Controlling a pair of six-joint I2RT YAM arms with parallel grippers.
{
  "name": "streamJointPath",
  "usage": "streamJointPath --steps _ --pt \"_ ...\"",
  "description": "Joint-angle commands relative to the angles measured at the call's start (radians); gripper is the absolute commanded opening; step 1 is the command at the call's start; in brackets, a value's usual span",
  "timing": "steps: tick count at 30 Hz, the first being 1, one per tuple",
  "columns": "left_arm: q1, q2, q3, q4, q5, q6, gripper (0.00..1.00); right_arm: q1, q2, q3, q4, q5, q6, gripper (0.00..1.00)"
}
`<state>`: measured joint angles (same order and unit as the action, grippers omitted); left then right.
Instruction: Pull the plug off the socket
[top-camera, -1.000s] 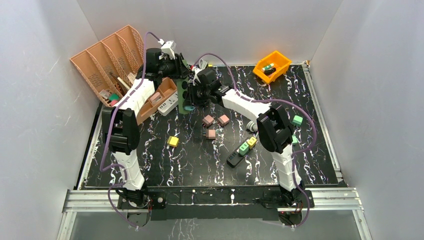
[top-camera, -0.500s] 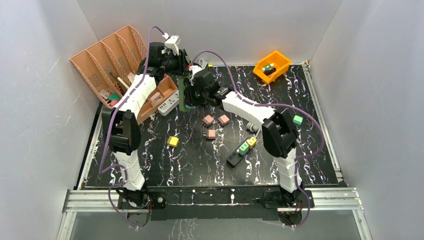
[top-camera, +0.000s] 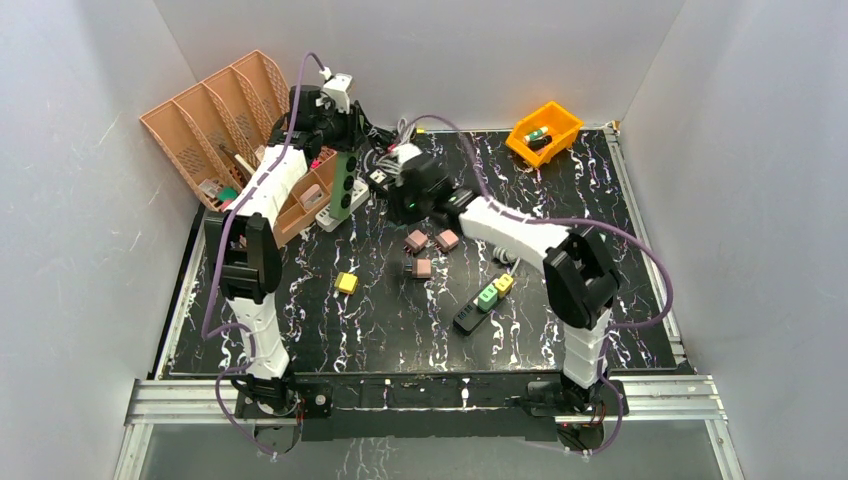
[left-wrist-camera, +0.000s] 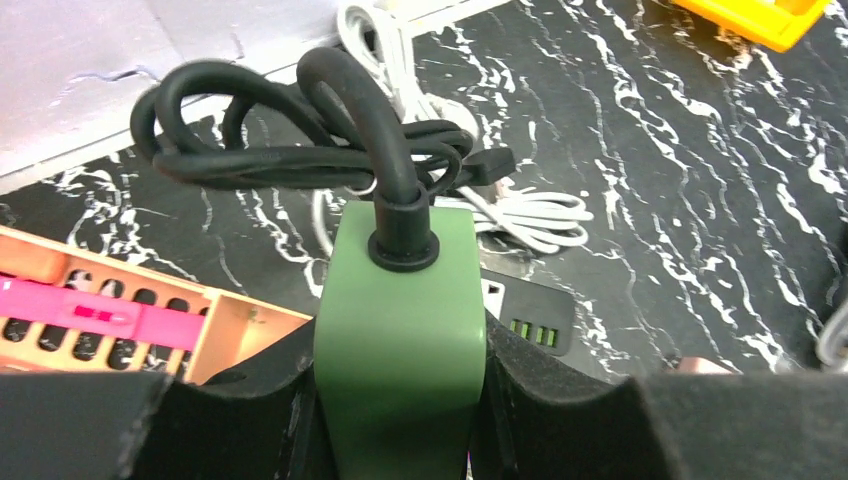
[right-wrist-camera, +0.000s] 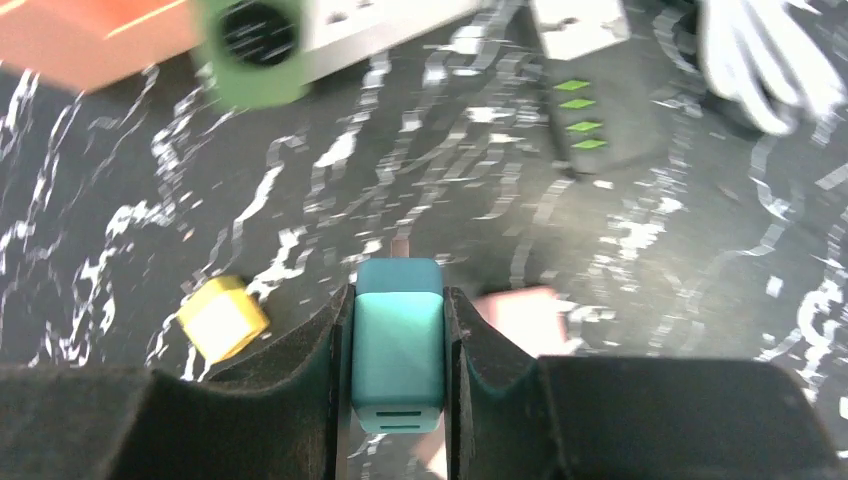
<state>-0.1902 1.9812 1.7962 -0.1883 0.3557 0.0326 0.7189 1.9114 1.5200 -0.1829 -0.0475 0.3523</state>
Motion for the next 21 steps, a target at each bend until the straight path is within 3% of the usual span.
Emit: streamJointPath --steps 1,4,5,10,21 --pt "0.013 -0.019 0.095 0.065 -0.024 0.041 0.0 0.133 -0.088 0.036 -0.048 0.222 -0.132 0.0" --pt "0.012 -0.015 0.122 0.061 -0.036 0.036 0.0 0.045 -0.042 -0.036 0.05 -0.166 0.021 0.0" --pt "0.012 -0.016 0.13 0.062 -0.04 0.032 0.0 0.038 -0.012 -0.042 0.069 -0.208 0.048 0.0" --pt "0.011 -0.016 0.173 0.044 -0.046 0.017 0.0 0.038 0.147 -0.001 0.176 -0.334 0.171 0.0" --pt "0.012 -0.042 0.165 0.03 -0.058 -0.001 0.0 0.038 0.42 0.213 0.315 -0.404 0.334 0.0"
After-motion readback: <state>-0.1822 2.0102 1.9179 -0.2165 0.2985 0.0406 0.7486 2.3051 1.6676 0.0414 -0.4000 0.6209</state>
